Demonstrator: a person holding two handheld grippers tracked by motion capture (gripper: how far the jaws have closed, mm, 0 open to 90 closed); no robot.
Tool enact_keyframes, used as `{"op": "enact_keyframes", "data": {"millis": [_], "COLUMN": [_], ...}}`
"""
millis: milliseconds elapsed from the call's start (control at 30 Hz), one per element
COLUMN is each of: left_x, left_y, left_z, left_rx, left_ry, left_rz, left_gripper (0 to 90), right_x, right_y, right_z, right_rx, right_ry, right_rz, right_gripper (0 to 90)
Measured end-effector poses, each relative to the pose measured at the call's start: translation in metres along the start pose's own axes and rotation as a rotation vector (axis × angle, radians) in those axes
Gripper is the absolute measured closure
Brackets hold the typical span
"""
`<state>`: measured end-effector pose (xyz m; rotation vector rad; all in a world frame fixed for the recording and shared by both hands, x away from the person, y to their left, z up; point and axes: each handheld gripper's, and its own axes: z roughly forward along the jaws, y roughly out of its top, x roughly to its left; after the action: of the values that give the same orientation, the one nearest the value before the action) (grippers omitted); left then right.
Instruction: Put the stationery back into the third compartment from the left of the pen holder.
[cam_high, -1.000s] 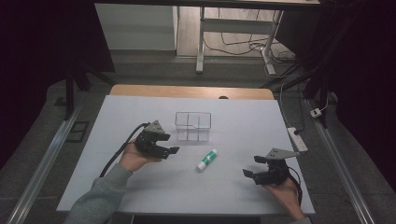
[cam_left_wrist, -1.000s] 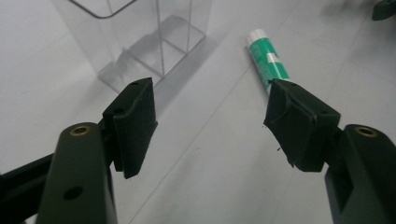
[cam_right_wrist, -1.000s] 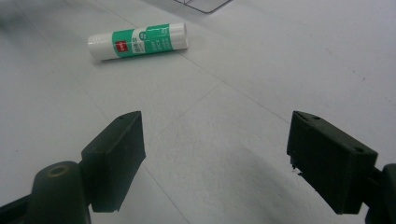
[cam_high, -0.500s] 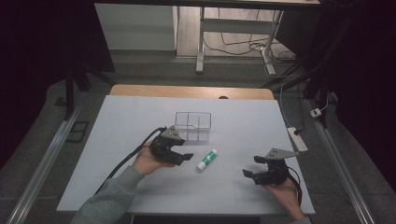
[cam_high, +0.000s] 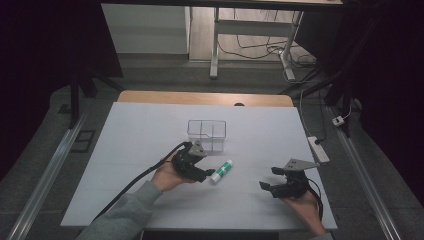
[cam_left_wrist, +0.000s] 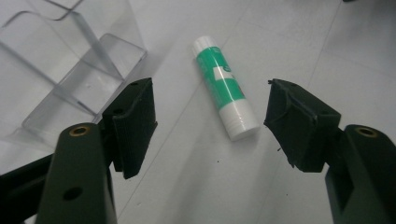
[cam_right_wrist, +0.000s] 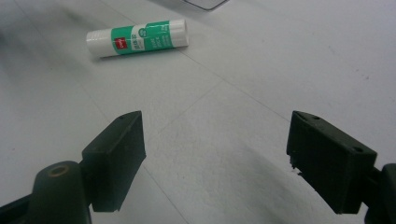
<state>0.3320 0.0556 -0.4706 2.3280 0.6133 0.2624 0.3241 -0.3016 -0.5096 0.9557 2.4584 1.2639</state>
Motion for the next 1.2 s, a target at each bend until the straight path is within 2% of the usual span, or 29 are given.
{"op": "enact_keyframes", "data": {"millis": [233, 433, 567, 633, 667, 800, 867, 1100, 1200], "left_x": [-0.006, -0.018, -0.022, -0.022, -0.022, -0.018, -0.016, -0.015, -0.012], "left_y": [0.006, 0.016, 0.021, 0.021, 0.02, 0.017, 0.016, 0.012, 0.01], "left_z": [0.013, 0.025, 0.038, 0.044, 0.047, 0.057, 0.059, 0.067, 0.068], "left_rx": [0.029, 0.07, 0.099, 0.11, 0.117, 0.156, 0.165, 0.225, 0.231], "left_ry": [-0.025, 0.004, 0.01, 0.014, 0.02, 0.034, 0.028, 0.027, -0.004], "left_rz": [0.008, 0.063, 0.06, 0.051, 0.049, 0.036, 0.026, 0.033, 0.014], "left_gripper": [32.8, 32.1, 31.9, 32.2, 32.4, 32.5, 33.2, 40.7, 45.8], "right_x": [-0.001, -0.003, -0.002, -0.001, -0.002, -0.001, -0.001, 0.0, 0.0], "right_y": [0.0, 0.005, 0.007, 0.007, 0.007, 0.007, 0.007, 0.007, 0.007], "right_z": [0.0, 0.004, 0.006, 0.006, 0.006, 0.005, 0.005, 0.005, 0.005], "right_rx": [0.003, -0.006, -0.012, -0.004, -0.005, -0.003, 0.0, 0.005, 0.01], "right_ry": [0.001, 0.001, 0.009, -0.006, 0.006, 0.001, -0.001, 0.0, -0.005], "right_rz": [-0.002, -0.012, -0.018, -0.025, -0.027, -0.033, -0.033, -0.032, -0.031], "right_gripper": [19.4, 19.8, 19.9, 19.9, 19.9, 19.9, 19.9, 19.9, 19.9]}}
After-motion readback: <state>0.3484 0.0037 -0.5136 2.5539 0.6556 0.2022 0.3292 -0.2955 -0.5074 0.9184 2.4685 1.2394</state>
